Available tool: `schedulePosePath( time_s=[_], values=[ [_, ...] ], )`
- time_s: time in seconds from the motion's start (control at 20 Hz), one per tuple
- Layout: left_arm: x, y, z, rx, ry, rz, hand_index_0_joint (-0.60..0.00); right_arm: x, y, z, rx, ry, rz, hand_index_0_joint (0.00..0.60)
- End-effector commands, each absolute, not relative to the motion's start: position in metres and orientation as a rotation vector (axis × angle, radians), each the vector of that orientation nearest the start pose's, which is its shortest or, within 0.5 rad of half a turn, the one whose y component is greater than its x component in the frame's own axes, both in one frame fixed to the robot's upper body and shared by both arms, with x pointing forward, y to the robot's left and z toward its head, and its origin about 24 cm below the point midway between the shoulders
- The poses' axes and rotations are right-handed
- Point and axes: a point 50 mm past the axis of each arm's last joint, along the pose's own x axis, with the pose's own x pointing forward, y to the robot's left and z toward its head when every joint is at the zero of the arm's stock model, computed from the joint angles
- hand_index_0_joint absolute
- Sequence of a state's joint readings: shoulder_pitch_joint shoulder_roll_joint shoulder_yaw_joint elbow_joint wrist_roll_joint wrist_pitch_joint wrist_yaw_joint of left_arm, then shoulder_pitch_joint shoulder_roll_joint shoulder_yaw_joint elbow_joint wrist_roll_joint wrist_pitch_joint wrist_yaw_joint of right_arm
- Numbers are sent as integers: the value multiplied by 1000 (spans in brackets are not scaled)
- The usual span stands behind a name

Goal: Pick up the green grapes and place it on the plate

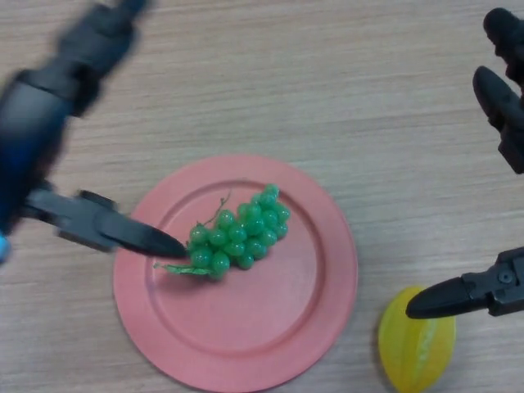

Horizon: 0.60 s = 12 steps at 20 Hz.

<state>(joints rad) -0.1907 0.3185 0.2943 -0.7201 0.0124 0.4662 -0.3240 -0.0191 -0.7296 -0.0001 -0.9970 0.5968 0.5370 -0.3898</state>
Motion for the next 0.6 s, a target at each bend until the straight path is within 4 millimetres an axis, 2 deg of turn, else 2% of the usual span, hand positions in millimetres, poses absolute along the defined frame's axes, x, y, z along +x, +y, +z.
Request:
schedulePosePath(
  time_s=[0.05, 0.4, 0.6],
  values=[
    [209, 222, 243, 390, -630, 8, 0, 177, -161, 245, -235, -577, 142, 0],
    [198, 251, 223, 172, -582, -23, 0, 184, -147, 244, -219, -577, 175, 0],
    [195, 259, 221, 160, -582, 15, 0, 186, -140, 244, -206, -570, 195, 0]
  ],
)
